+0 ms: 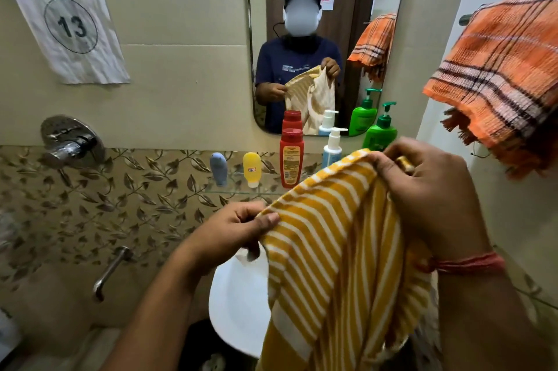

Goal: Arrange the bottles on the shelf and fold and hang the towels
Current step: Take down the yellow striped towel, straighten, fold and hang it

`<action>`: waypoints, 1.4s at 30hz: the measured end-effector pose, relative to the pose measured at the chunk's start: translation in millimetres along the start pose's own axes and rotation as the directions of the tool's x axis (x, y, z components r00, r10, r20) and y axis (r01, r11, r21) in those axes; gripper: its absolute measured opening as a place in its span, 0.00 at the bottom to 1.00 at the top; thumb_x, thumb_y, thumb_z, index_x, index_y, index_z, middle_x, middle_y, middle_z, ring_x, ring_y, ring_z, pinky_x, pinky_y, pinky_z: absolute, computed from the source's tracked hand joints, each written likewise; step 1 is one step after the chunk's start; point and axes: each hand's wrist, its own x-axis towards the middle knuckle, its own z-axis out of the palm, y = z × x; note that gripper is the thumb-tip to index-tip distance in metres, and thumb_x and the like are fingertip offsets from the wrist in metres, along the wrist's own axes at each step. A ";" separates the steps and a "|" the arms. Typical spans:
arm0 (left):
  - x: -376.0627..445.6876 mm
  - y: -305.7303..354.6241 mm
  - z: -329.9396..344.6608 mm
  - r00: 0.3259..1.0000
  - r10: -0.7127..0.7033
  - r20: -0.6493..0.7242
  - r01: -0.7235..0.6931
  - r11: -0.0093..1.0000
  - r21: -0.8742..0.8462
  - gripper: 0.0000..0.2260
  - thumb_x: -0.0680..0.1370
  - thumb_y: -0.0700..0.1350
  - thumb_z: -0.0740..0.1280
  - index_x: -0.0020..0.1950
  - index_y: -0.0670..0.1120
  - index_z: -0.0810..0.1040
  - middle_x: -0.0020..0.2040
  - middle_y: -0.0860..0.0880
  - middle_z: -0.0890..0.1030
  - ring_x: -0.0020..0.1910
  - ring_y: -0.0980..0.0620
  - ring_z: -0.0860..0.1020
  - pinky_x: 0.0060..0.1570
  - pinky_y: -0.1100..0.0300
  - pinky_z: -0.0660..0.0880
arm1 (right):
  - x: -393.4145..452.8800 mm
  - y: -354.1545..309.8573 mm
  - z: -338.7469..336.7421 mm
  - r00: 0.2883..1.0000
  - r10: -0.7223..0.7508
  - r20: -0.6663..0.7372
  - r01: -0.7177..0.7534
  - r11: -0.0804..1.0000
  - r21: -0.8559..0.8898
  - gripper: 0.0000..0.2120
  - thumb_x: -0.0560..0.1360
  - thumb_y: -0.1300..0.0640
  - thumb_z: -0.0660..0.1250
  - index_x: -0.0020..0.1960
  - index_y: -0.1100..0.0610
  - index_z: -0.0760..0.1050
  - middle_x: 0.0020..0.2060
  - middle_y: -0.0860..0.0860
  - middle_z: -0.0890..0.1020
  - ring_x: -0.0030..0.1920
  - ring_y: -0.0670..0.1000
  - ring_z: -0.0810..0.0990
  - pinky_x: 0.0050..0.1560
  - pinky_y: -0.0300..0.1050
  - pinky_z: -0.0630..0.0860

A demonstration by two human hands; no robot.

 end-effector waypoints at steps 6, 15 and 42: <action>13.6 43.0 22.8 0.982 0.185 -0.049 -0.183 0.983 0.030 0.10 0.80 0.53 0.61 0.51 0.56 0.83 0.50 0.53 0.85 0.53 0.55 0.82 0.53 0.61 0.78 | -7.8 -35.5 23.3 0.812 -0.094 0.576 0.065 0.995 0.071 0.28 0.72 0.42 0.71 0.69 0.36 0.67 0.52 0.41 0.80 0.50 0.43 0.80 0.51 0.49 0.82; 0.0 19.1 -4.8 0.990 0.050 0.133 -0.055 0.998 0.039 0.04 0.78 0.48 0.70 0.43 0.53 0.83 0.40 0.54 0.82 0.41 0.54 0.80 0.43 0.59 0.77 | 1.3 -1.4 10.5 0.990 0.038 0.137 -0.061 0.984 0.167 0.05 0.72 0.59 0.69 0.38 0.56 0.77 0.30 0.51 0.78 0.36 0.47 0.75 0.33 0.40 0.68; 29.6 37.8 9.4 0.985 0.171 0.006 -0.171 0.985 0.037 0.09 0.80 0.43 0.69 0.60 0.48 0.81 0.55 0.50 0.85 0.56 0.50 0.83 0.56 0.56 0.80 | -1.8 -28.2 49.2 0.868 -0.193 0.457 0.149 0.980 0.131 0.28 0.75 0.45 0.69 0.72 0.36 0.65 0.36 0.42 0.79 0.36 0.41 0.77 0.38 0.44 0.77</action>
